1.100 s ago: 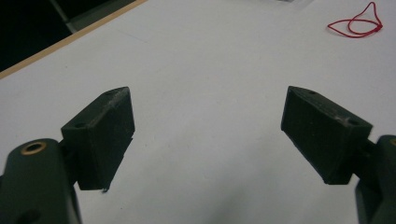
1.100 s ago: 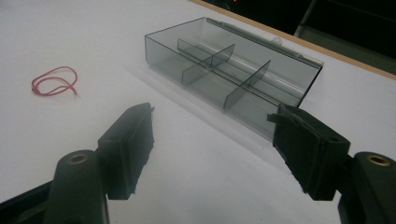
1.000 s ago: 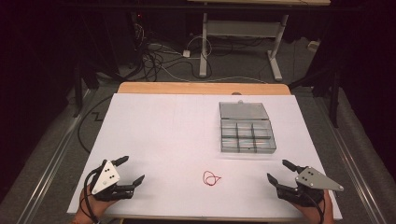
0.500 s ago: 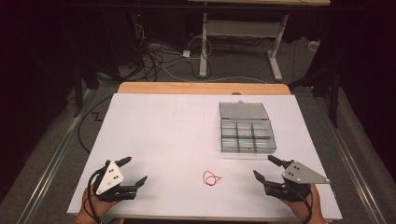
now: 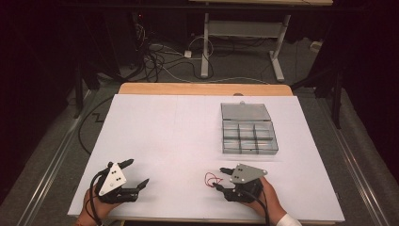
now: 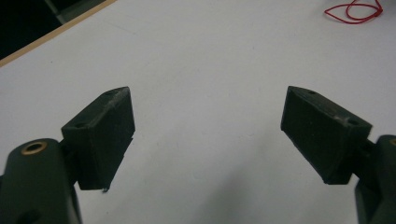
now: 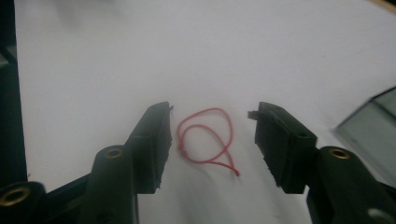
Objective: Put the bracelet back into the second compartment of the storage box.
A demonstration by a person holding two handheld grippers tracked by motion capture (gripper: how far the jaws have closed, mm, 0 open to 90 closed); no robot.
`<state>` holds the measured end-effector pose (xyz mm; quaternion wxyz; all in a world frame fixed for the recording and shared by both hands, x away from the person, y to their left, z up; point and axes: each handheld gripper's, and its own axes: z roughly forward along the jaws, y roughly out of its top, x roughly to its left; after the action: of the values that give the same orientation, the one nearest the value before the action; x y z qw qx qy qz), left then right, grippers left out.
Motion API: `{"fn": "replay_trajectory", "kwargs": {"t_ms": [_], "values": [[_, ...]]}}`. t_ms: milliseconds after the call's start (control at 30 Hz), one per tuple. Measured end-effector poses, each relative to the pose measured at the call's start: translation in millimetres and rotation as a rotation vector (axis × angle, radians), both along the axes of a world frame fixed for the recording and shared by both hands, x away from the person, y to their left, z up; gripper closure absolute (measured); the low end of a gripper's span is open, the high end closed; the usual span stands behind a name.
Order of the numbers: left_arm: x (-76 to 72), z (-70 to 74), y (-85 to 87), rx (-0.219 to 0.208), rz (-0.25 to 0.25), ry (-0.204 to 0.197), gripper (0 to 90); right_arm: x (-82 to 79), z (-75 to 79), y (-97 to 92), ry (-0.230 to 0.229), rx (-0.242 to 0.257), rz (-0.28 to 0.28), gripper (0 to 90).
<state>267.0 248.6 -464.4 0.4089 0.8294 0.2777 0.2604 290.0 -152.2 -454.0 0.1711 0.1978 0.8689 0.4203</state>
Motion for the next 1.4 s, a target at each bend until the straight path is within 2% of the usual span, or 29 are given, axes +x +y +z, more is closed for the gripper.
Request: {"fn": "replay_trajectory", "kwargs": {"t_ms": [100, 200, 267, 300, 400, 500, 533, 733, 833, 1067, 1400], "values": [[0.3, -0.2, -0.5, 0.007, -0.001, -0.001, 16.8, 4.1, -10.2, 13.0, 0.04, -0.052, 0.035, 52.9], [0.4, 0.7, -0.5, 0.001, -0.001, -0.013, 17.0, 6.6, -18.0, 20.0, 0.077, -0.08, 0.066, 58.5], [0.7, 0.4, -0.3, -0.001, -0.002, -0.011, 17.8, 8.9, -21.9, 24.1, 0.094, -0.123, 0.075, 63.9], [1.0, 0.1, -0.4, 0.002, -0.002, -0.009, 17.8, 10.0, -21.8, 25.2, 0.1, -0.123, 0.082, 68.3], [1.3, -0.2, -0.5, 0.007, -0.003, -0.007, 17.8, 13.3, -22.2, 25.5, 0.134, -0.116, 0.088, 73.9], [1.0, -0.2, -0.9, 0.008, -0.005, -0.009, 17.8, 13.6, -22.3, 25.5, 0.137, -0.116, 0.087, 79.2], [0.9, -0.4, -1.2, 0.009, -0.005, -0.009, 17.8, 11.4, -21.9, 27.0, 0.133, -0.124, 0.096, 86.9], [0.9, -2.1, -2.4, 0.018, -0.011, -0.004, 17.8, 10.2, -19.9, 25.9, 0.127, -0.136, 0.096, 88.7], [1.0, -2.3, -2.3, 0.015, -0.01, -0.004, 17.8, 8.9, -16.7, 23.0, 0.113, -0.121, 0.089, 88.8], [0.9, -3.1, -3.1, 0.021, -0.014, 0.0, 17.8, 7.1, 4.5, 0.3, 0.067, -0.04, 0.039, 88.8], [1.1, -3.5, -3.4, 0.021, -0.016, 0.002, 17.8, 6.1, 28.8, -27.8, 0.003, 0.033, -0.021, 88.8]]}}
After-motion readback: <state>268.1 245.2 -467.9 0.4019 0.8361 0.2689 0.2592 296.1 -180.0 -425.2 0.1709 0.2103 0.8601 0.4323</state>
